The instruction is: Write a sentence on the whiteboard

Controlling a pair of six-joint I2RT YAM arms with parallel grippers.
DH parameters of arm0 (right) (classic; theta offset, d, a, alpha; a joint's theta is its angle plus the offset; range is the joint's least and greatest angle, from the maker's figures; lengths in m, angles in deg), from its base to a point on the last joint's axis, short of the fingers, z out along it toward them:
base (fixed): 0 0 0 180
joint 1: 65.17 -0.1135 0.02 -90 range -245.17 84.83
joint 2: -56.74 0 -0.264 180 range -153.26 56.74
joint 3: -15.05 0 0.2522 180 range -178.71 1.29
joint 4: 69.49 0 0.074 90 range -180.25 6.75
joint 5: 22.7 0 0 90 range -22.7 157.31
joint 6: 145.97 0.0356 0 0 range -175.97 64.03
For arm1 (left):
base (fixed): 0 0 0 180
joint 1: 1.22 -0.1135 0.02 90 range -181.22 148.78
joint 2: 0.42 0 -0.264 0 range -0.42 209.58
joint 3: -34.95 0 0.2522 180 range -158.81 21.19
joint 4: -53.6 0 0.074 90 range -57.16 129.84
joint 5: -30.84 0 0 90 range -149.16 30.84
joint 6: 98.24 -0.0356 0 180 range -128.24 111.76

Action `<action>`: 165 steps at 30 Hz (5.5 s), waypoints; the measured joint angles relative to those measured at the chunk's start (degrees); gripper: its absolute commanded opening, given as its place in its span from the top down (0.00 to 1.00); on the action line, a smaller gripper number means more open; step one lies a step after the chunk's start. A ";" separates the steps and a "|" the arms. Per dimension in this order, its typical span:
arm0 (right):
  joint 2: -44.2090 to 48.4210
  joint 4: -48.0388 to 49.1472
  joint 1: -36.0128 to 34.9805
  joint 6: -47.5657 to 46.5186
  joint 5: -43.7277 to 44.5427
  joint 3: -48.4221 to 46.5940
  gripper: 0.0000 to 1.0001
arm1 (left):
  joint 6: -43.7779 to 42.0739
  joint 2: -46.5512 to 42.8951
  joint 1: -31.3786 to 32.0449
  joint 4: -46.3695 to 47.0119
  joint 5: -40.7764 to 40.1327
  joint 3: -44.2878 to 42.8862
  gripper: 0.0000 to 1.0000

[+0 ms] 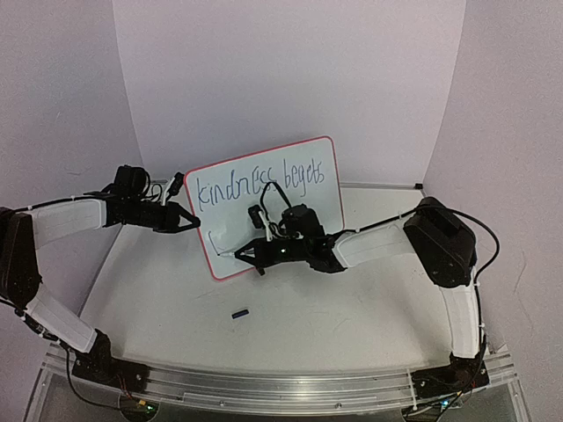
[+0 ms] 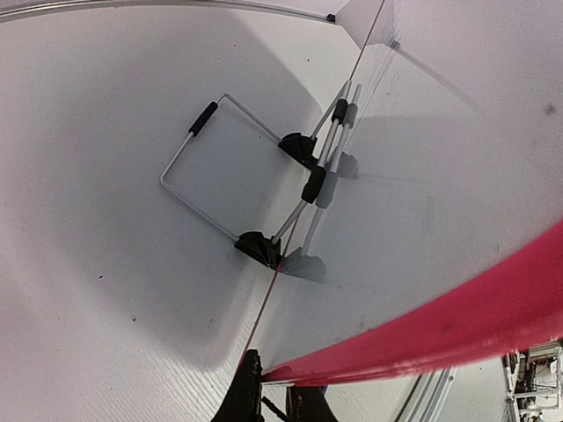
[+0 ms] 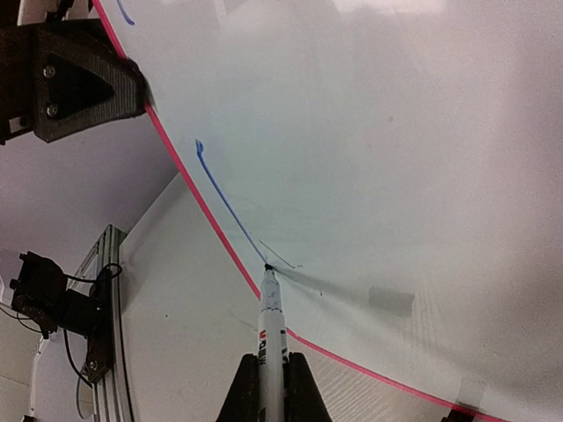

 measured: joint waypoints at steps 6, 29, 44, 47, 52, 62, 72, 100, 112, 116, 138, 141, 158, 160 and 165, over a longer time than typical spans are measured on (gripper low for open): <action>0.09 0.38 0.01 0.00 -0.10 2.32 1.00 | -0.18 0.00 0.33 0.19 -0.13 -0.02 1.00; 5.35 5.68 0.15 1.25 2.77 4.15 1.00 | -1.63 0.00 1.50 0.43 -0.68 -0.13 1.00; 2.14 4.74 0.09 1.18 3.27 1.94 1.00 | -1.57 0.00 1.59 0.28 -1.48 -0.41 1.00; 1.54 4.42 0.09 1.20 2.54 1.49 1.00 | -1.57 0.00 1.61 0.28 -1.64 -0.43 1.00; 1.29 4.23 0.08 1.19 2.30 1.49 1.00 | -1.57 0.00 1.65 0.29 -1.82 -0.45 1.00; 3.35 6.09 -0.29 1.51 7.32 7.22 1.00 | -1.59 -0.02 1.65 0.28 -2.04 -0.45 1.00; 5.31 9.23 0.09 2.02 8.14 10.13 1.00 | -1.59 -0.07 1.77 0.26 -2.02 -0.45 1.00; 4.70 12.05 1.95 5.56 5.22 8.14 1.00 | -1.66 -0.17 1.91 0.22 -2.13 -0.45 1.00; 4.70 11.59 1.96 6.14 5.46 11.45 1.00 | -1.66 -0.18 1.94 0.22 -2.17 -0.45 1.00; 4.71 12.01 2.05 5.52 4.57 11.91 1.00 | -1.68 -0.25 2.01 0.21 -2.17 -0.47 1.00; 6.78 13.35 2.05 4.46 2.13 6.89 1.00 | -1.69 -0.28 2.32 0.10 -2.43 -0.61 1.00; 5.55 13.30 2.05 4.49 2.15 6.13 1.00 | -1.76 -0.28 2.44 -0.22 -2.58 -0.83 1.00; 4.24 15.12 2.07 4.68 3.40 8.31 1.00 | -1.92 -0.39 2.57 -0.27 -3.09 -0.87 1.00; 5.16 15.86 2.24 4.64 3.63 10.22 1.00 | -1.92 -0.43 2.65 -0.27 -3.13 -0.87 1.00; 7.59 16.63 2.37 4.44 4.31 13.18 1.00 | -1.94 -0.58 2.76 -0.30 -3.16 -0.87 1.00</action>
